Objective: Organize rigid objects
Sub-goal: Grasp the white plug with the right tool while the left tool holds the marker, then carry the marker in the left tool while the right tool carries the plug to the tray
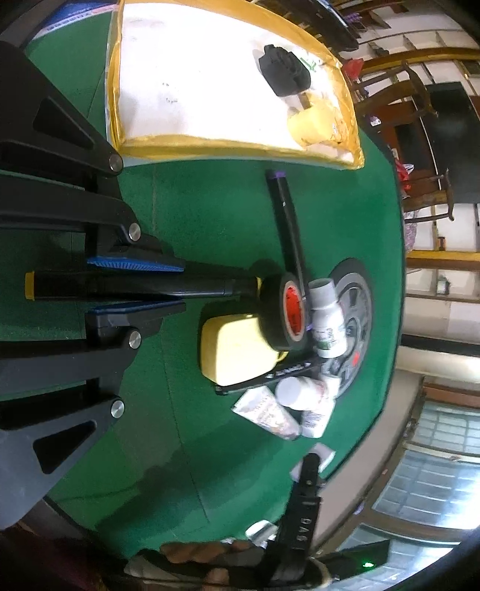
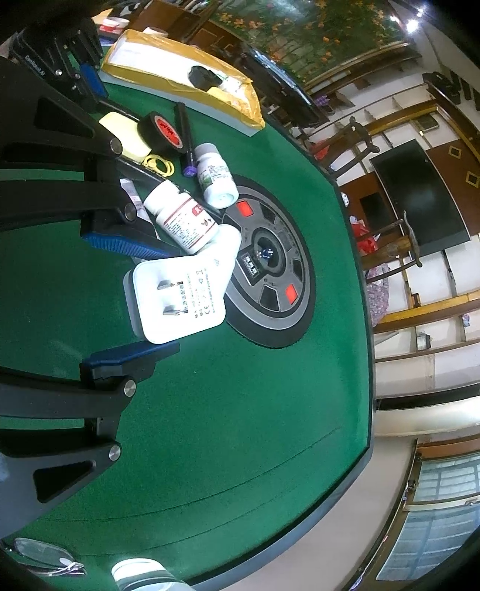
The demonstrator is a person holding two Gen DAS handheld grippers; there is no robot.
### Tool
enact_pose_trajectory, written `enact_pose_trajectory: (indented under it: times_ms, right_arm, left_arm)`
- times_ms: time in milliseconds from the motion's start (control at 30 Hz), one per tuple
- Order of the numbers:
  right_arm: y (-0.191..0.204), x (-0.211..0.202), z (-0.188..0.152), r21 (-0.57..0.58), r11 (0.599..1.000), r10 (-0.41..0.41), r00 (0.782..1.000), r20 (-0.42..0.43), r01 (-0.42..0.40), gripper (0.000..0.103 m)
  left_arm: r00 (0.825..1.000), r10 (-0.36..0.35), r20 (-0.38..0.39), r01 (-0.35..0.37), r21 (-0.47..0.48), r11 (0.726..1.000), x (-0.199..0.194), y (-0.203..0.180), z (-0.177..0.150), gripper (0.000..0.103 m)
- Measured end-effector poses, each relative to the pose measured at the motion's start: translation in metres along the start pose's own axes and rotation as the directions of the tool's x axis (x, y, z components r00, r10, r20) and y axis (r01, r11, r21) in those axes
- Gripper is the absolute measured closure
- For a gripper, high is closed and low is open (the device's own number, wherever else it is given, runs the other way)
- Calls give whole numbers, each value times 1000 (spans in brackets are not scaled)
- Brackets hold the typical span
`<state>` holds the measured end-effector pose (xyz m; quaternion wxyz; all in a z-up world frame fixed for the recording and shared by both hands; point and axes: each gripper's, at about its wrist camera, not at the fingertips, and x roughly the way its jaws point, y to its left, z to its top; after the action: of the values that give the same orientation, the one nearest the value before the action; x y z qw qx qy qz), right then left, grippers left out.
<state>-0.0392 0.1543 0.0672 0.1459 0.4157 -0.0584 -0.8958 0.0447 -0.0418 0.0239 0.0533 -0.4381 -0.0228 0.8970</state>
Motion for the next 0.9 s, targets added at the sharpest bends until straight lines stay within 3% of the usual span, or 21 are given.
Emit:
enact_pose_trajectory:
  times_ms: [267,733,900]
  right_arm:
    - [2,-2,0,-1,1000,17,1000,10,-17,65]
    - [9,-5,-2,-11,999,43,999,19,-43,65]
    - [18,-11,-3,-2,995,104,994,46,-104,65]
  left_arm:
    - [997,-13,73,16,-41,999,-24,9,5,91]
    - [993,7,120,5,-101,995,-45,34,8,91]
    - [987,40,156,-16,-148,989,-61,59,8,91]
